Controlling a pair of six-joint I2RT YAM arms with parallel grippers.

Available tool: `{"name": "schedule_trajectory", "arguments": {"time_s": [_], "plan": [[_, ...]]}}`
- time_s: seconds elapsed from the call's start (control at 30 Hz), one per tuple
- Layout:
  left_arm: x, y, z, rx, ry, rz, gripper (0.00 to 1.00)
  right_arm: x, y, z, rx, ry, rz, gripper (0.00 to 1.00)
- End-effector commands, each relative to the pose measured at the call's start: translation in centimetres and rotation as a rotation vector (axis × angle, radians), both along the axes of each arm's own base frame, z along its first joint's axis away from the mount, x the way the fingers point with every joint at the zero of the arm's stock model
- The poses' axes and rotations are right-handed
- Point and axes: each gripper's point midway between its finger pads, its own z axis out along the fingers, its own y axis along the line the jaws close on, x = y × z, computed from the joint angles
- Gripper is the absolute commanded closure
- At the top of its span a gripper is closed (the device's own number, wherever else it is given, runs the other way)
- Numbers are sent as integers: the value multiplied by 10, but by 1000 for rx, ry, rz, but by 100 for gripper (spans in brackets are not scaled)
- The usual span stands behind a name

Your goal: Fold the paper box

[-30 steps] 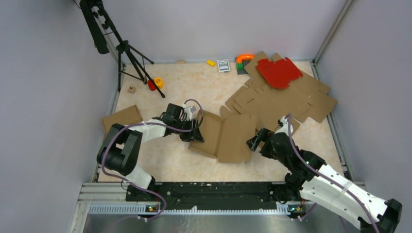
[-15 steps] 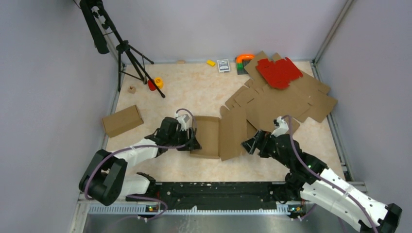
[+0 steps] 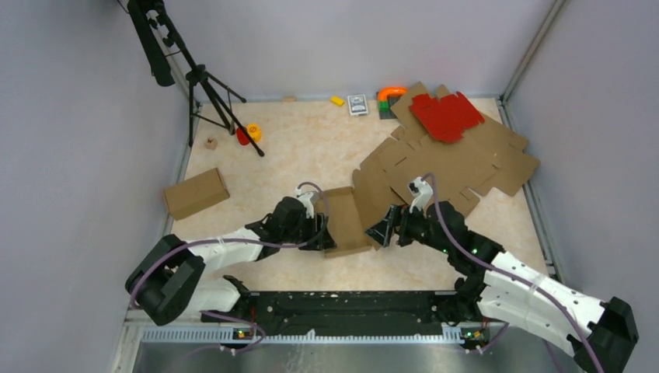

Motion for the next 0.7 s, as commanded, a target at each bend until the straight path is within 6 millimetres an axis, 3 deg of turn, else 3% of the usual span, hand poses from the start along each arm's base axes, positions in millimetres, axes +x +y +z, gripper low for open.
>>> {"name": "schedule_trajectory", "arguments": {"time_s": [0.0,0.13,0.3,0.47,0.67], "plan": [[-9,-8,7,-12,2,9,45,7,17,31,0,-110,90,11],[-22,-20,8,-22,14,-27,44,10,15,21,-62,-103,95,11],[-35,-29,17,-104,9,-43,43,18,-8,13,-172,-117,11,9],[-34,1,26,13,-40,11,36,24,-27,10,-256,-124,-60,10],[-20,27,72,82,-184,66,29,27,-24,9,-273,-116,-49,25]]}}
